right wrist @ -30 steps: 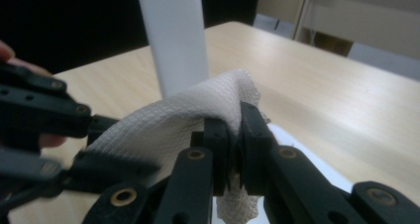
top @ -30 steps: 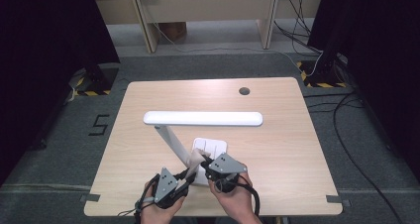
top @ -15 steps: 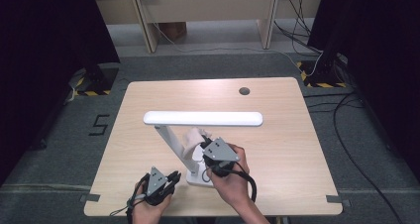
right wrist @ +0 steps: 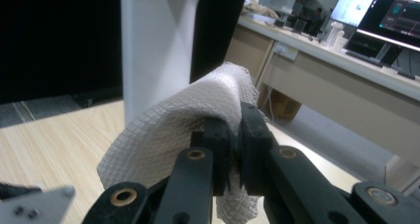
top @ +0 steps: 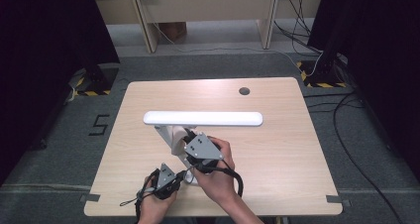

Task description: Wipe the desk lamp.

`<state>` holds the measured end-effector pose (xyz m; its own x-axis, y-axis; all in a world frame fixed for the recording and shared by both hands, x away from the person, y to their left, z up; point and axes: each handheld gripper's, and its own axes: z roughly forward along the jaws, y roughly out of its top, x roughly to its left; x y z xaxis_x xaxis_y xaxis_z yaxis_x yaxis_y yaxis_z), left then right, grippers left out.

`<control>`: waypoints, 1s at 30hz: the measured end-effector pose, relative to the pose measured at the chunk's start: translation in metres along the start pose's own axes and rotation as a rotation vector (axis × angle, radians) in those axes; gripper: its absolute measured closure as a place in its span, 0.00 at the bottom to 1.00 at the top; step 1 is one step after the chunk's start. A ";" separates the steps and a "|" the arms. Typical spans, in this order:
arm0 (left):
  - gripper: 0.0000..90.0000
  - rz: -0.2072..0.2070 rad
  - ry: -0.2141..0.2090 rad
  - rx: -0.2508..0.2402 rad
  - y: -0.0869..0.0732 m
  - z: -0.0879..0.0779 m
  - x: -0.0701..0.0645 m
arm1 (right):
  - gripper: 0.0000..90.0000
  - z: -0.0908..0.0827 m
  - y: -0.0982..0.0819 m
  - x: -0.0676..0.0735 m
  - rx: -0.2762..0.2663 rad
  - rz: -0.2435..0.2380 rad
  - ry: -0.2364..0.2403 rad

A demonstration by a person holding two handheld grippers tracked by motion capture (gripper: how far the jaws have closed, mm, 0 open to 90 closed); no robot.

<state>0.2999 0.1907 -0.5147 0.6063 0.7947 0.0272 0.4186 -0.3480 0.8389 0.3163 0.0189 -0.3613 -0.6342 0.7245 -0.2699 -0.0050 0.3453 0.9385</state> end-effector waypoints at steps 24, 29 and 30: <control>1.00 0.022 0.009 0.028 0.000 0.006 0.001 | 0.94 -0.004 0.038 0.024 -0.057 -0.049 -0.015; 0.99 0.030 0.007 0.028 0.000 0.007 0.000 | 0.94 -0.005 0.040 0.027 -0.042 -0.053 -0.042; 0.99 0.036 0.009 0.031 0.000 0.006 0.000 | 0.94 -0.005 0.041 0.027 -0.042 -0.051 -0.044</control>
<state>0.3044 0.1877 -0.5180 0.6155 0.7857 0.0615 0.4174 -0.3912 0.8202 0.2947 0.0496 -0.3295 -0.5976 0.7327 -0.3256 -0.0689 0.3577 0.9313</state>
